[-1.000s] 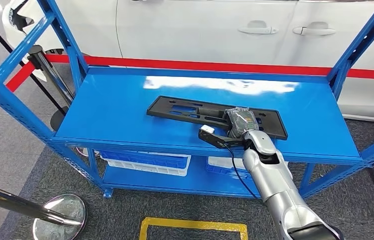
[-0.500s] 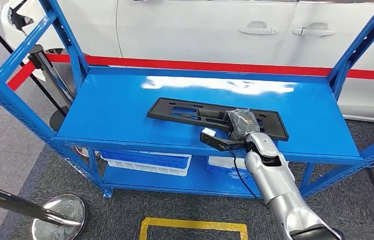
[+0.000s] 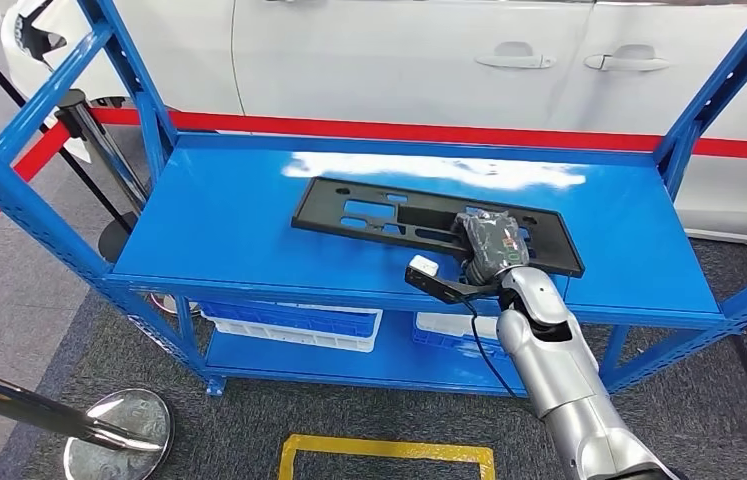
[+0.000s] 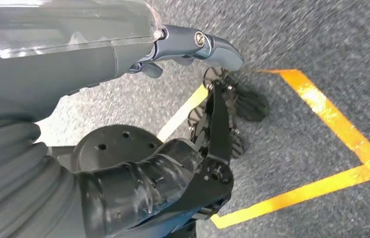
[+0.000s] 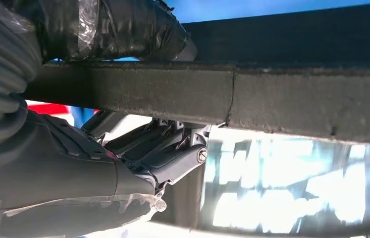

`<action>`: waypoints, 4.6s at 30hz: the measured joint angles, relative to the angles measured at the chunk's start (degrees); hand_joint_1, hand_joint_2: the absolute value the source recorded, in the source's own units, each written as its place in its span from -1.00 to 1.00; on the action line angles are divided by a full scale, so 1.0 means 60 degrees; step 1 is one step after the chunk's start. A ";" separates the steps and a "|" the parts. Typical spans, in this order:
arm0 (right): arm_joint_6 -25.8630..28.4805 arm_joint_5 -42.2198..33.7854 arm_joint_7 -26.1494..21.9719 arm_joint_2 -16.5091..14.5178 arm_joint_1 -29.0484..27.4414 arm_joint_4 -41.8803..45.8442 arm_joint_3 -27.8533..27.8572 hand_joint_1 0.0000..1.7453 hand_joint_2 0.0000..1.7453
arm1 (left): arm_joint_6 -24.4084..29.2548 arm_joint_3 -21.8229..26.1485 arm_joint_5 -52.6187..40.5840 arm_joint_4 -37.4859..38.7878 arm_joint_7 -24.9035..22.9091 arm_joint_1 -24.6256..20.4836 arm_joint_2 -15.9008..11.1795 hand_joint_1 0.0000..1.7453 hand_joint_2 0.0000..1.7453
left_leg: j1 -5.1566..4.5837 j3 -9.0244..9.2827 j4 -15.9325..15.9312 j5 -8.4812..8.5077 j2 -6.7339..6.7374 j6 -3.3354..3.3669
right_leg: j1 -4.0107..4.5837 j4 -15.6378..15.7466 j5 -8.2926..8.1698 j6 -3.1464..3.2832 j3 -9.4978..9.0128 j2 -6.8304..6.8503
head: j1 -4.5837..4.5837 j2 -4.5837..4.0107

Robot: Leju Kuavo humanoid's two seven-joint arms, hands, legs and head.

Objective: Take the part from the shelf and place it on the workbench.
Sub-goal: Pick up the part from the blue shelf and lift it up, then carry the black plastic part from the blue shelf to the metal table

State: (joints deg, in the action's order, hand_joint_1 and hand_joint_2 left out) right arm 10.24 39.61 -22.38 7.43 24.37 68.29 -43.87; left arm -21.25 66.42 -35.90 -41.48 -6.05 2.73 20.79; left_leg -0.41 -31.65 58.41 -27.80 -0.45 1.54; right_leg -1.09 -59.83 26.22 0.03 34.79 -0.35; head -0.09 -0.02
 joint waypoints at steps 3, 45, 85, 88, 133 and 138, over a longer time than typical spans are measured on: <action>0.0388 0.0139 0.0017 0.0015 -0.0075 0.0854 0.0369 1.00 1.00 | -0.0200 -0.0156 0.0304 -0.0019 -0.0293 0.0116 -0.0013 -1.00 1.00 | -0.0031 0.0031 -0.0091 0.0089 -0.0004 0.0132 | -0.0051 0.0139 -0.0092 -0.0121 -0.0046 0.0009 | 0.0001 0.0000; 0.1156 0.1270 0.0362 0.1038 0.0249 0.2398 -0.0100 1.00 1.00 | -0.0980 -0.0763 0.0608 -0.0524 -0.0998 0.0600 -0.0035 -1.00 1.00 | 0.0105 -0.0892 0.0250 0.0586 0.0141 0.0235 | -0.0304 -0.1199 0.0632 -0.0712 0.0087 0.0080 | -0.0058 0.0000; -0.0156 -0.0301 -0.0346 0.1387 0.0175 0.2979 -0.0105 1.00 1.00 | -0.1155 -0.1194 0.0958 -0.1038 -0.1227 0.0958 -0.0015 -1.00 1.00 | -0.0001 -0.1507 0.2258 -0.1174 0.0229 -0.0072 | -0.0155 -0.0707 0.0166 0.0183 0.0491 0.0054 | -0.0035 0.0000; -0.0164 -0.0302 -0.0349 0.1389 0.0182 0.2979 -0.0105 1.00 1.00 | -0.1160 -0.1194 0.0962 -0.1039 -0.1229 0.0950 -0.0015 -1.00 1.00 | 0.0012 -0.1236 0.2906 -0.1293 0.0140 -0.0009 | -0.0116 -0.0707 -0.0165 0.0177 0.0898 -0.0237 | -0.0034 0.0000; -0.1211 -0.0835 0.0158 0.1262 0.1012 0.2501 -0.0062 1.00 1.00 | -0.1158 -0.1472 0.2046 -0.1541 -0.1865 0.1232 0.0002 -1.00 1.00 | -0.0013 -0.0057 -0.0227 0.0245 0.0433 0.0260 | -0.0126 -0.2587 0.0631 -0.0398 0.1581 0.0038 | -0.0068 0.0000; -0.1282 -0.0835 0.0169 0.1187 0.1105 0.2464 -0.0060 1.00 1.00 | -0.1077 -0.1716 0.2403 -0.1721 -0.2016 0.1330 0.0013 -1.00 1.00 | -0.0068 -0.0789 0.0305 0.0429 0.0935 0.0133 | 0.0010 -0.0835 0.0439 -0.0272 -0.0308 0.0577 | -0.0065 0.0000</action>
State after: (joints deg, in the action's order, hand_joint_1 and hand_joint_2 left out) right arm 2.55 34.60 -21.37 14.55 31.00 83.07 -44.23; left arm -27.71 56.12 -21.48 -51.81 -18.15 10.71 20.86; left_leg -0.82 -36.39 60.25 -25.22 5.16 2.34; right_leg -1.03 -64.84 28.85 -1.61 32.94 3.11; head -0.48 -0.02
